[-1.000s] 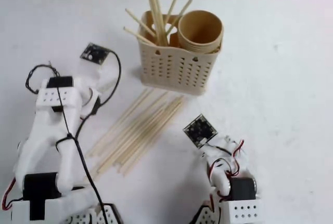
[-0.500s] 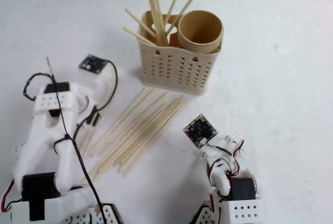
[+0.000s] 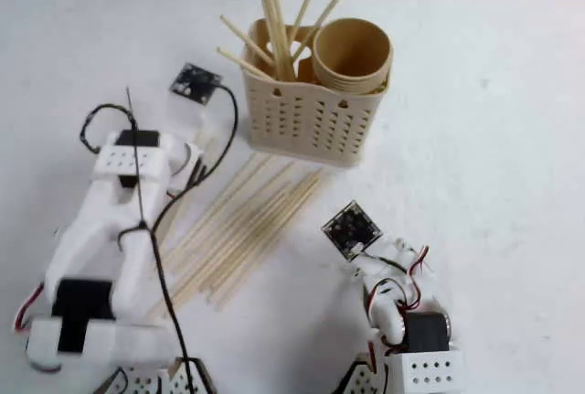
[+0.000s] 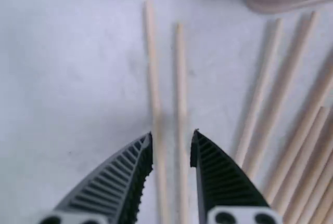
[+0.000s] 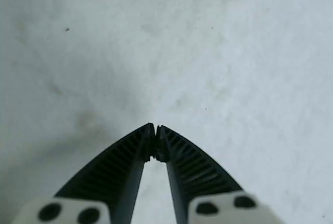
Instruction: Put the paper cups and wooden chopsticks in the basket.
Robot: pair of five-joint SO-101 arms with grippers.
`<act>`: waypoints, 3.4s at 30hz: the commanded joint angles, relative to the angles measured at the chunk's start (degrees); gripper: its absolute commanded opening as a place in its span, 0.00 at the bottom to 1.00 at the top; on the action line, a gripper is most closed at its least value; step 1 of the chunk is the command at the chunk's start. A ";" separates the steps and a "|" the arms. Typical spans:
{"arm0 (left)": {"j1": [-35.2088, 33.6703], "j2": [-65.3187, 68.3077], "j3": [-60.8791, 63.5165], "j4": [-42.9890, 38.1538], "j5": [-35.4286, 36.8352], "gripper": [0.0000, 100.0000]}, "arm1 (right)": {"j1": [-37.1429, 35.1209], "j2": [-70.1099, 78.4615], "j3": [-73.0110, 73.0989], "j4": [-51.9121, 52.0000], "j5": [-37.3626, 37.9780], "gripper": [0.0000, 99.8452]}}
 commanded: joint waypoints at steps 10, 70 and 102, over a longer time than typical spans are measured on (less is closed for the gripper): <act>-0.22 21.23 -16.62 4.75 0.97 0.13 | -0.40 -0.22 0.53 0.04 0.53 0.02; 22.37 -3.74 -39.21 -27.69 11.96 0.02 | -0.40 -0.22 0.53 -0.04 0.62 0.02; -4.70 -12.53 -39.38 9.49 13.80 0.10 | -0.40 -0.22 0.53 -0.04 0.62 0.02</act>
